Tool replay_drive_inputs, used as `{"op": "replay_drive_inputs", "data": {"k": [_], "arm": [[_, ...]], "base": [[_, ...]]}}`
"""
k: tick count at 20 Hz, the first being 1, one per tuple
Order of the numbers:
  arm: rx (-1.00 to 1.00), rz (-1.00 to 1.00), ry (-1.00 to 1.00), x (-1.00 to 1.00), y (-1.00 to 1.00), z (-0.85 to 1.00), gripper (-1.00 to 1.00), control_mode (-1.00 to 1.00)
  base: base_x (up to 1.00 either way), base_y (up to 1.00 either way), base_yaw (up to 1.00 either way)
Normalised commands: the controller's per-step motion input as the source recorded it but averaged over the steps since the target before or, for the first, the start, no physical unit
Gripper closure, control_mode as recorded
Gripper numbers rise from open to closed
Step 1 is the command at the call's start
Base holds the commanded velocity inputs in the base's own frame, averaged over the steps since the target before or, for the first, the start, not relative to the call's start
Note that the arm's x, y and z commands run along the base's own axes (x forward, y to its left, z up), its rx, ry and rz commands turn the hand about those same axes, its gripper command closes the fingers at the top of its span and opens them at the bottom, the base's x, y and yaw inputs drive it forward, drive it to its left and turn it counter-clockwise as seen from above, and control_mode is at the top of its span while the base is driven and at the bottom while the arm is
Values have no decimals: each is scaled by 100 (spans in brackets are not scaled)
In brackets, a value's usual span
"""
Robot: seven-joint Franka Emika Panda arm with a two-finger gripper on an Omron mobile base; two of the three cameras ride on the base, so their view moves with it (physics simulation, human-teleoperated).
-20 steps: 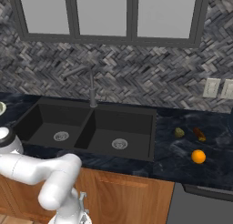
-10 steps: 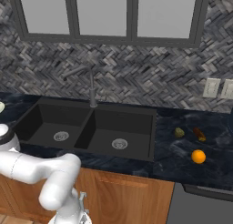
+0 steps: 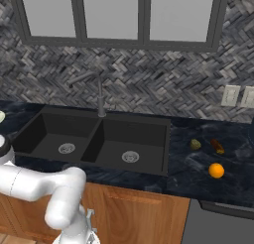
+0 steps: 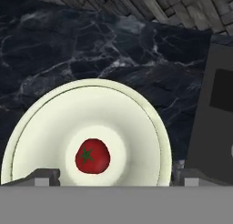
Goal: There is a mixed pile of frozen fruits and vegetables on the counter. Locate all the frozen vegetables and place the items in a bowl on the counter. Take all the frozen fruits and defrost them in a running sink.
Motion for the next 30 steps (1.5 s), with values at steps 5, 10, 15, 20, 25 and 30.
{"op": "replay_drive_inputs", "data": {"k": [5,10,15,20,25,30], "arm": [[0,0,-13,-20,-68,32,-100,-100],[0,0,-14,-25,-74,29,-100,-100],[0,0,-16,-35,-80,35,-100,-100],[0,0,-7,-42,-71,40,-100,-100],[0,0,-1,-47,-68,40,-100,-100],[0,0,-1,-50,-65,40,-100,-100]], "base": [[0,0,0],[0,0,0],[0,0,0],[0,0,0],[0,0,0],[0,0,0]]}}
